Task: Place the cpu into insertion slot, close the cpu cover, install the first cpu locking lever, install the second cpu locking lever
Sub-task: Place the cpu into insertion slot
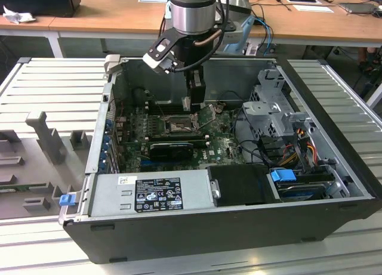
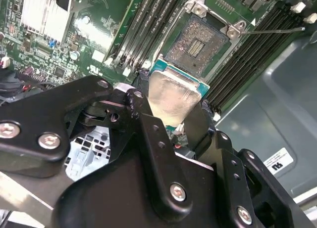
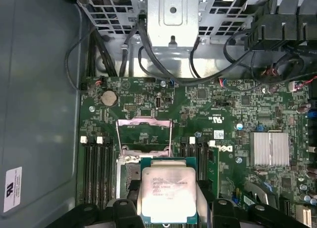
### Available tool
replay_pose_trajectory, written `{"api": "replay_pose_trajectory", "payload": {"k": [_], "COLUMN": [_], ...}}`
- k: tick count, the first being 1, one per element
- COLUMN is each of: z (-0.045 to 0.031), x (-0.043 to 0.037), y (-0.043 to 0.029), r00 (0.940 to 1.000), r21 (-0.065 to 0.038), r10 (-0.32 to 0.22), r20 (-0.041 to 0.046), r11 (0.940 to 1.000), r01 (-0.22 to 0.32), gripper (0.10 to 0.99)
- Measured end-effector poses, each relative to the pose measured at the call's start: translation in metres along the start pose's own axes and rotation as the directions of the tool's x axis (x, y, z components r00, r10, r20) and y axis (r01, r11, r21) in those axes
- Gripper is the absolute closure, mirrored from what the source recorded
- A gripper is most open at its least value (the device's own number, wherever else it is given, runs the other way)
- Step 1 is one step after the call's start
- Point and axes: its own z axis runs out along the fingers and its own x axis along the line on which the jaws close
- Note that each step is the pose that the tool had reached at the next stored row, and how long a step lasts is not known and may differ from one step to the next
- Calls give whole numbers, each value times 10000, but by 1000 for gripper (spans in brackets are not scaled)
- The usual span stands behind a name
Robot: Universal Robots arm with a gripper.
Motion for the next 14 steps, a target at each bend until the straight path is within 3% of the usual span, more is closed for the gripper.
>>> {"api": "replay_pose_trajectory", "payload": {"k": [6, 10, 14], "z": [95, 198, 306], "x": [0, 1, 0], "y": [-14, -29, -87], "r00": [10000, 9985, 9998], "r21": [0, -10, -2], "r10": [50, 545, 182], "r20": [4, 49, 6], "r11": [10000, 9985, 9998], "r01": [-50, -545, -182], "gripper": [561, 561, 561]}}
